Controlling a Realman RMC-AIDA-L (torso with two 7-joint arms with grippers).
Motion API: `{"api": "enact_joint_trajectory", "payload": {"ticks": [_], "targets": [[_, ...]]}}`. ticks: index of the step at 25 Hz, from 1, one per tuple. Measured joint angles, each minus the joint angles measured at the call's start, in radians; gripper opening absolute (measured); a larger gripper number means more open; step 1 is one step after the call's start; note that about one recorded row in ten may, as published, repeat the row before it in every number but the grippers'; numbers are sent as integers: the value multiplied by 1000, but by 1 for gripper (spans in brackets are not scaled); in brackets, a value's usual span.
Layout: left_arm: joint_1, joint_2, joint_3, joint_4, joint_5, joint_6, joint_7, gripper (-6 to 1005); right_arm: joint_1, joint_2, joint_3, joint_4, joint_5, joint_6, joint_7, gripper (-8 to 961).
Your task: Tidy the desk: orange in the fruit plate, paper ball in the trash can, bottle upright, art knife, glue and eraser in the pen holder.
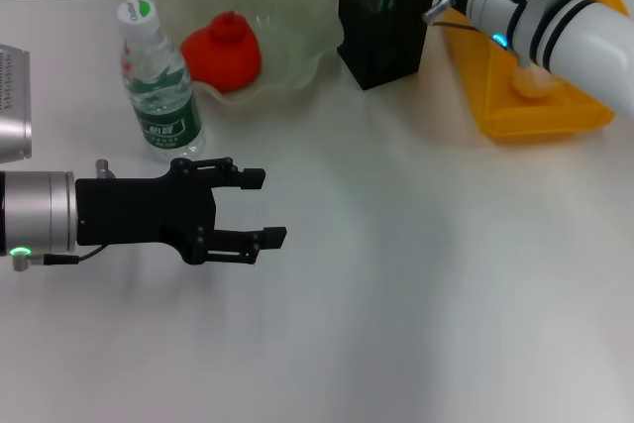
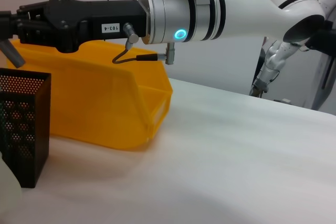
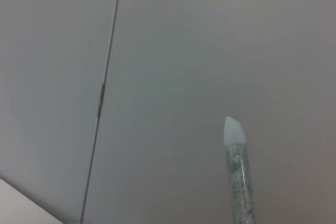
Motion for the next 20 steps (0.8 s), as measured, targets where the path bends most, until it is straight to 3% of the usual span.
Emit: {"api": "enact_joint_trajectory", "payload": {"ticks": [3,10,20], "targets": [[0,0,0,0,0,0,0,812,1,0,0,-1,1,2,4,110],[3,2,0,6,0,1,3,813,7,0,2,-4,2,39,22,211],[5,7,-3,8,0,3,6,812,-6,0,0,-21,2,33,68,553]]}}
